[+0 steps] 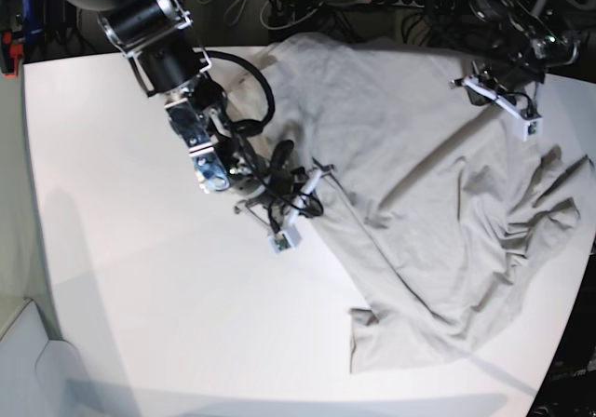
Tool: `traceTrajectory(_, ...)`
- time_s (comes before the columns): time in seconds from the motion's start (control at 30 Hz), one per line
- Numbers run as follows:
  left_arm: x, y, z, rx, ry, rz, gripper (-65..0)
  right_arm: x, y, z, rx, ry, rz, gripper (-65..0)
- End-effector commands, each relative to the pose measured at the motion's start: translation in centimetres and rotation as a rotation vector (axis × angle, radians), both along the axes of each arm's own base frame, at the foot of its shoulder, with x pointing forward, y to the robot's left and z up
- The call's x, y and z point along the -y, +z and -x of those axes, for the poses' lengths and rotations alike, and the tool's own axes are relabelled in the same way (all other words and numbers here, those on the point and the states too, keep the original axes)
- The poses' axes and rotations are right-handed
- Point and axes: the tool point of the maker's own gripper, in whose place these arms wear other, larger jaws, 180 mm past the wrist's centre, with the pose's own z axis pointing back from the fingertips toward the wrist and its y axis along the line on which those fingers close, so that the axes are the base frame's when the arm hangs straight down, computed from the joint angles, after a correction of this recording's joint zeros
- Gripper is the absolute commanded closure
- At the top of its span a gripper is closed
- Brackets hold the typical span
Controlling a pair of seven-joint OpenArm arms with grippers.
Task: Layout the t-shirt on the table in an organized manner, then fold the t-shirt properly
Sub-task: 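Reach the right gripper across and grasp the bunched shirt edge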
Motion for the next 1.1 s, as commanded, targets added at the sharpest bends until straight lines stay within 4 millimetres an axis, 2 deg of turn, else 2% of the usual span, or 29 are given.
traceTrajectory(0.0,0.3,0.7,-1.1,0.043,-0.014,-0.001,-0.1,1.0,-1.8,1.3,-0.080,0.014,0.086,0.0)
traceTrajectory(0.07,0.2,0.5,-1.2,0.044,-0.016,-0.011,-0.1,0.9,-1.9,1.5,-0.087,0.015,0.082,0.0)
traceTrajectory(0.17,-1.4,0.3,-0.8,0.032,0.013,-0.082,-0.1,0.7,-2.1,1.9,-0.100,0.018,0.081,0.0)
traceTrajectory(0.33,-6.6,-0.2,0.6,0.001,0.109,-0.161,-0.1,-0.9,-2.3,3.8,-0.143,0.046,0.065,0.0)
traceTrajectory(0.53,-12.9,-1.0,2.2,-0.031,0.236,-0.163,-0.1,-3.5,-0.1,6.1,-0.119,0.087,0.005,0.0)
traceTrajectory(0.57,-13.9,-0.7,2.1,-0.026,0.254,-0.165,-0.1,-4.0,0.1,6.7,-0.119,0.109,0.004,0.0)
traceTrajectory(0.63,-15.4,-0.1,2.1,-0.018,0.286,-0.174,-0.1,-6.4,0.8,8.3,-0.109,0.178,-0.010,0.0)
traceTrajectory(0.83,-17.1,1.6,1.2,0.026,0.321,-0.200,-0.1,-11.0,1.2,12.3,-0.109,0.331,-0.020,0.0)
traceTrajectory(0.97,-17.7,3.0,1.3,0.033,0.321,-0.243,-0.1,-12.3,2.1,13.5,-0.082,0.391,-0.023,0.0)
traceTrajectory(1.07,-17.9,4.0,1.6,0.025,0.319,-0.270,-0.1,-12.1,3.6,13.4,-0.024,0.417,-0.025,0.0)
